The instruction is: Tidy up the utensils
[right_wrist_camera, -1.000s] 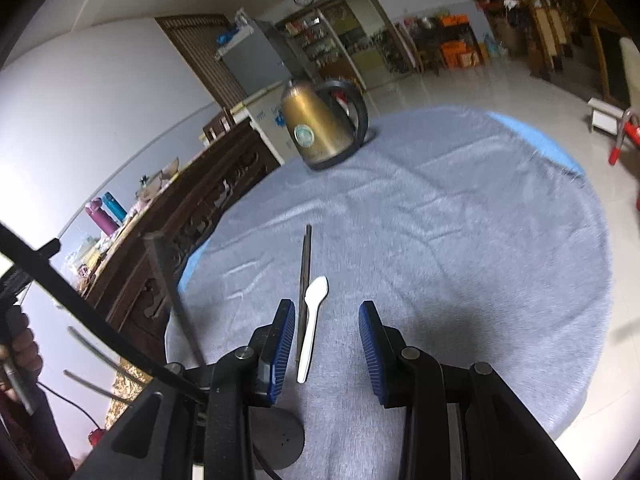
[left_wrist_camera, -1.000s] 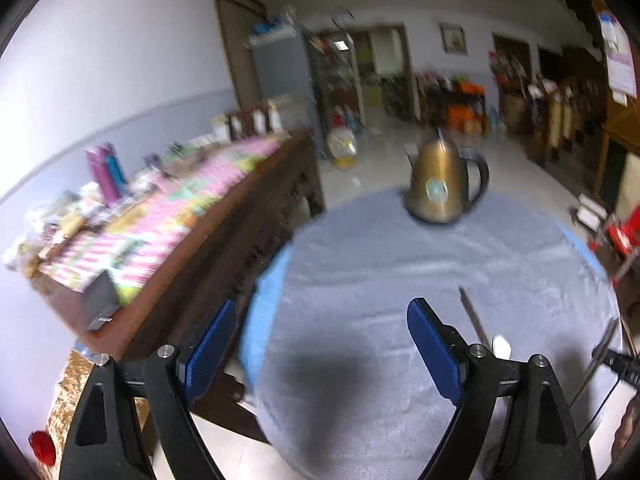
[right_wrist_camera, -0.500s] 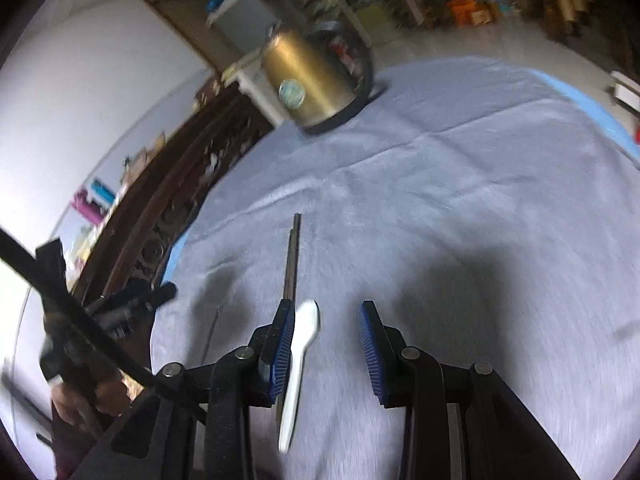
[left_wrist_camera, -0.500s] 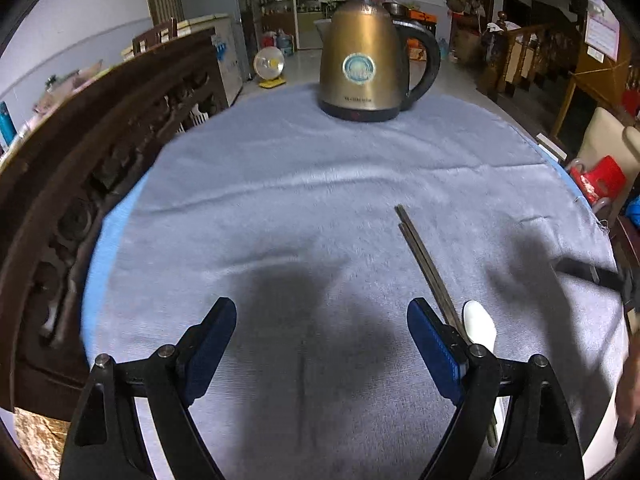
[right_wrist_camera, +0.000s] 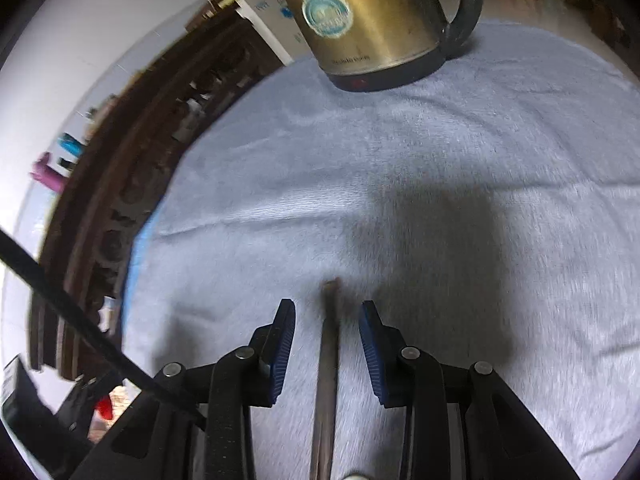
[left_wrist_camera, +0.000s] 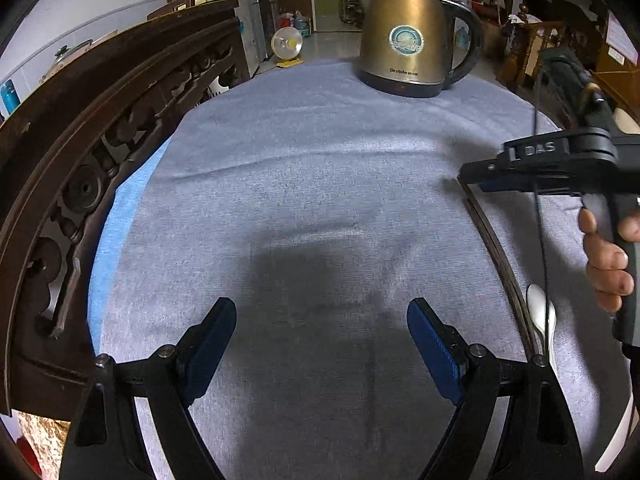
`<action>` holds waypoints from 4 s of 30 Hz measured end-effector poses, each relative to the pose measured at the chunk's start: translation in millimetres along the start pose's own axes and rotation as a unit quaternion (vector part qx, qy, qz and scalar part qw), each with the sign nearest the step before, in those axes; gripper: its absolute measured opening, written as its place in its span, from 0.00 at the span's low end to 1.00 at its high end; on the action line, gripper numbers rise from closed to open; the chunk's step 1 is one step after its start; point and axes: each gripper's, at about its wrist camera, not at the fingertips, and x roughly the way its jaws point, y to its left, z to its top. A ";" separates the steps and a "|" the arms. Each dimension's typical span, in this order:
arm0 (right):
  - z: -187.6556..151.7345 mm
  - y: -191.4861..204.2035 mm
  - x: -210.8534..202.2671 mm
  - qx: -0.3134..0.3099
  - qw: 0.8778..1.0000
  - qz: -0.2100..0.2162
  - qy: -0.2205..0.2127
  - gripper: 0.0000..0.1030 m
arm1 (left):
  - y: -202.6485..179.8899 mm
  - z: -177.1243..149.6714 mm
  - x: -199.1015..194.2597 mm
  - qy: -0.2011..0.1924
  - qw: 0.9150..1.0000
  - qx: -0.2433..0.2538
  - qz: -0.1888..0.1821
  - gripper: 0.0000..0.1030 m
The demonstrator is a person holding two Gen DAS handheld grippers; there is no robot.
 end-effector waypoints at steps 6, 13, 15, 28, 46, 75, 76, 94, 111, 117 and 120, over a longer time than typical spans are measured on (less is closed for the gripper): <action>3.8 13.7 22.6 -0.024 0.998 -0.056 0.021 0.07 | -2.6 7.3 7.9 0.003 1.000 0.000 -0.006 0.85; 1.7 2.2 2.1 -0.002 0.999 -0.042 -0.028 0.07 | -23.9 26.4 18.6 0.004 0.999 0.003 -0.037 0.85; -2.4 -6.1 -15.5 0.006 0.998 -0.035 -0.047 0.07 | -40.8 36.7 25.5 0.004 0.999 0.010 -0.053 0.85; -29.5 -54.1 -67.6 0.039 0.995 0.020 -0.089 0.07 | -106.5 78.9 92.1 0.076 0.990 0.035 -0.112 0.50; -60.2 -49.5 -143.6 0.023 0.987 0.025 -0.160 0.07 | -75.0 88.7 42.9 0.017 0.992 0.020 -0.123 0.05; -207.4 39.5 -307.4 -0.077 0.927 -0.033 -0.365 0.07 | -4.5 22.0 -213.6 -0.295 0.950 -0.040 -0.098 0.05; -211.0 42.6 -311.7 -0.080 0.925 -0.035 -0.369 0.07 | -4.6 20.6 -218.6 -0.299 0.948 -0.041 -0.097 0.05; -248.5 77.3 -373.8 -0.109 0.891 -0.025 -0.440 0.07 | -23.4 0.0 -318.9 -0.387 0.912 -0.024 -0.132 0.05; -277.4 113.9 -363.5 -0.146 0.885 -0.008 -0.442 0.07 | -61.8 -38.2 -316.2 -0.377 0.917 -0.041 -0.119 0.05; -283.2 111.1 -350.3 -0.144 0.893 -0.010 -0.426 0.07 | -69.7 -46.1 -295.3 -0.344 0.932 -0.055 -0.103 0.05; -285.9 106.7 -347.5 -0.136 0.897 -0.008 -0.420 0.07 | -73.6 -48.0 -290.5 -0.335 0.935 -0.058 -0.104 0.05</action>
